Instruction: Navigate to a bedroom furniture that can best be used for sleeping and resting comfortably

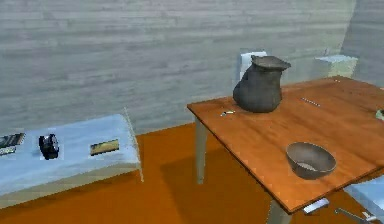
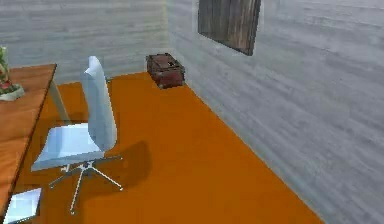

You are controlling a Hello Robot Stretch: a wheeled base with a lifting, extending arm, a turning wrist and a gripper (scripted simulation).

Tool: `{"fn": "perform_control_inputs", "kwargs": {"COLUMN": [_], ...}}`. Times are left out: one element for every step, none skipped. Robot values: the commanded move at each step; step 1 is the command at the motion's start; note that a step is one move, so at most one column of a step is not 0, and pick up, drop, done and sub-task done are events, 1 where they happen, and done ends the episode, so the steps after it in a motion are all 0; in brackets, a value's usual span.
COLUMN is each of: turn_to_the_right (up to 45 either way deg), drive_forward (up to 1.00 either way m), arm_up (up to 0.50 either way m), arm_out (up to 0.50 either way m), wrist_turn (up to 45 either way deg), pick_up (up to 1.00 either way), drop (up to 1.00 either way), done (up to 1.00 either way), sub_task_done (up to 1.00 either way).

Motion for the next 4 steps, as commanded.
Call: {"fn": "perform_control_inputs", "kwargs": {"turn_to_the_right": [-45.0,-6.0,0.0,12.0], "drive_forward": [0.00,0.00,0.75,0.00], "arm_up": [0.00,0.00,0.00,0.00], "arm_out": [0.00,0.00,0.00,0.00], "wrist_turn": [0.0,0.0,0.0,0.0], "pick_up": [0.00,0.00,0.00,0.00], "drop": [0.00,0.00,0.00,0.00], "done": [0.00,0.00,0.00,0.00], "sub_task_done": [0.00,0.00,0.00,0.00]}}
